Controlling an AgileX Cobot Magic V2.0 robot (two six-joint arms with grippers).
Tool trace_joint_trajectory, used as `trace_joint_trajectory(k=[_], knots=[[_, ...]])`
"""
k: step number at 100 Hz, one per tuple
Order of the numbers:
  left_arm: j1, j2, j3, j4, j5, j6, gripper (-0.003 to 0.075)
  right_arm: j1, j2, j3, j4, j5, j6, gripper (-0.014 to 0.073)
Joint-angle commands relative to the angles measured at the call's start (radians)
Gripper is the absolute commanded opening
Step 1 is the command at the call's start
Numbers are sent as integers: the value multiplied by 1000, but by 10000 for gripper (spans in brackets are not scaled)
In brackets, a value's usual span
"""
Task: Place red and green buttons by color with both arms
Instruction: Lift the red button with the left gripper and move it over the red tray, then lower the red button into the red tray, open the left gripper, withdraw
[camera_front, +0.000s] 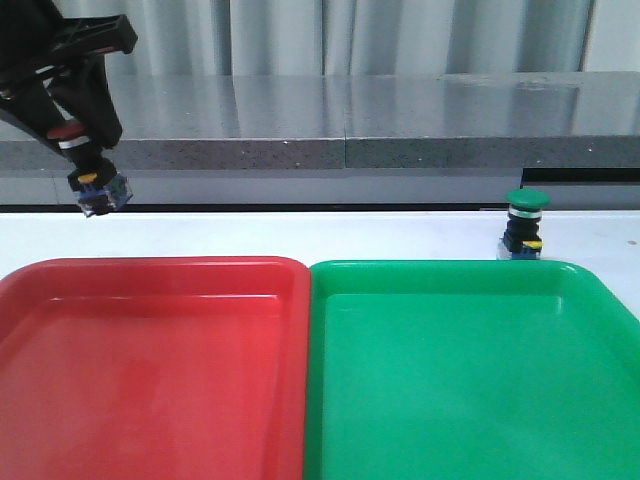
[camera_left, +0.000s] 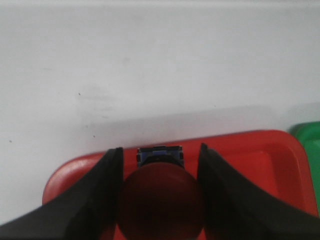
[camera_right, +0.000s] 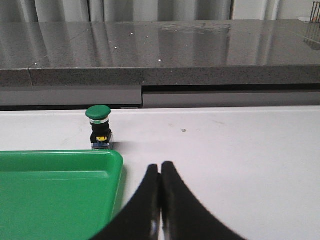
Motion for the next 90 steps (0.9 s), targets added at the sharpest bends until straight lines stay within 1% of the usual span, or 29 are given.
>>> trace_joint_trajectory(k=[1, 15, 27, 44, 52, 69, 79, 90], knots=[[-30, -100, 50, -19, -68, -11, 129, -5, -15, -18, -5, -87, -7, -64], [-73, -161, 182, -17, -114, -11, 129, -5, -15, -18, -5, -87, -7, -64], [-112, -175, 284, -19, -167, -28, 129, -5, -15, -18, -5, -87, -7, -64], [-156, -175, 382, -30, -241, -30, 130, -5, -15, -18, -5, -87, -7, -64], [-167, -175, 403, -41, -262, -30, 130, -5, -15, -18, -5, -87, -7, -64], [-171, -175, 408, -45, -258, -30, 134, -5, -15, -18, -5, -87, -7, -64], [-171, -171, 408, -45, -258, -30, 168, -5, -15, -18, -5, -87, -7, -64], [-171, -146, 408, -45, -254, -30, 225, -5, -15, -18, -5, -87, -7, -64]])
